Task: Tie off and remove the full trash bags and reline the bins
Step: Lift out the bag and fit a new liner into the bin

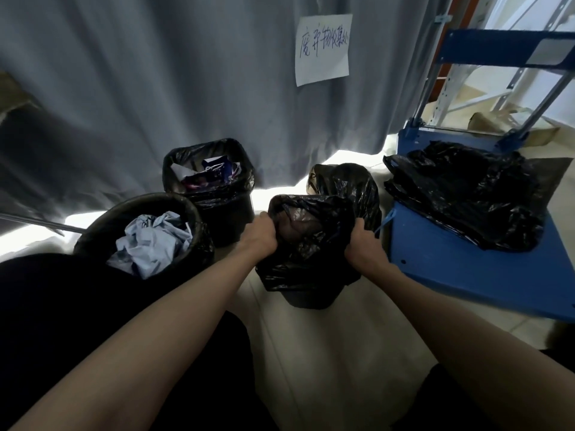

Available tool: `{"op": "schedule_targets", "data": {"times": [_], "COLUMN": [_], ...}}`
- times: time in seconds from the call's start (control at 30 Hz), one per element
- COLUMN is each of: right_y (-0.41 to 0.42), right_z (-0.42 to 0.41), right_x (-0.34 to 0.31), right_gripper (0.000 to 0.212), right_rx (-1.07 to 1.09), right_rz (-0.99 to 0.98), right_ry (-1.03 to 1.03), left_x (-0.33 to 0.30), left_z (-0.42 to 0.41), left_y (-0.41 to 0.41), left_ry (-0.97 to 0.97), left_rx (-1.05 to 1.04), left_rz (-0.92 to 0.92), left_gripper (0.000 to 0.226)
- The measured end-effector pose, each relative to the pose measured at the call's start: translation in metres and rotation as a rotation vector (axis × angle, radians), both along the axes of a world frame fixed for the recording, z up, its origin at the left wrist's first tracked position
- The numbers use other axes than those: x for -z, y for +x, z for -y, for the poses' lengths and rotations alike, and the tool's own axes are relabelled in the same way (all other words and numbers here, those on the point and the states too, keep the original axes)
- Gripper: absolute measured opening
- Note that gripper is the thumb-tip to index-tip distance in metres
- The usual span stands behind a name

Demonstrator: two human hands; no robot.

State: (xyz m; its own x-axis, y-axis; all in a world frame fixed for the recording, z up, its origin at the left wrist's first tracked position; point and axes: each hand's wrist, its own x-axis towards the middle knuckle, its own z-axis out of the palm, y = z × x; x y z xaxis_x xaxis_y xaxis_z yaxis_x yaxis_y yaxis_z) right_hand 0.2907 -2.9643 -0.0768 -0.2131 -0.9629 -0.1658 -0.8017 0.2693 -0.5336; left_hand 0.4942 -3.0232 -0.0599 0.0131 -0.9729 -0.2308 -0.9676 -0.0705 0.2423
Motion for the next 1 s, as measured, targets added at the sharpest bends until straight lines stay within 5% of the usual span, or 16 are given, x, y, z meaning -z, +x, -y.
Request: {"op": "schedule_targets", "data": {"times": [0.37, 0.57, 1.0], "right_y": [0.057, 0.079, 0.146], "right_z": [0.018, 0.026, 0.040], "right_x": [0.002, 0.012, 0.014], "right_gripper": [0.049, 0.080, 0.072], "right_rx": [-0.089, -0.212, -0.335], "right_rz": [0.006, 0.020, 0.115], "right_ry": [-0.017, -0.087, -0.026], "left_x": [-0.023, -0.017, -0.013], "left_z": [-0.007, -0.013, -0.025], "left_y": [0.072, 0.106, 0.148], "left_ry": [-0.137, -0.237, -0.191], "left_rx": [0.006, 0.144, 0.092], "left_rz": [0.136, 0.431, 0.467], "left_gripper": [0.037, 0.037, 0.037]}}
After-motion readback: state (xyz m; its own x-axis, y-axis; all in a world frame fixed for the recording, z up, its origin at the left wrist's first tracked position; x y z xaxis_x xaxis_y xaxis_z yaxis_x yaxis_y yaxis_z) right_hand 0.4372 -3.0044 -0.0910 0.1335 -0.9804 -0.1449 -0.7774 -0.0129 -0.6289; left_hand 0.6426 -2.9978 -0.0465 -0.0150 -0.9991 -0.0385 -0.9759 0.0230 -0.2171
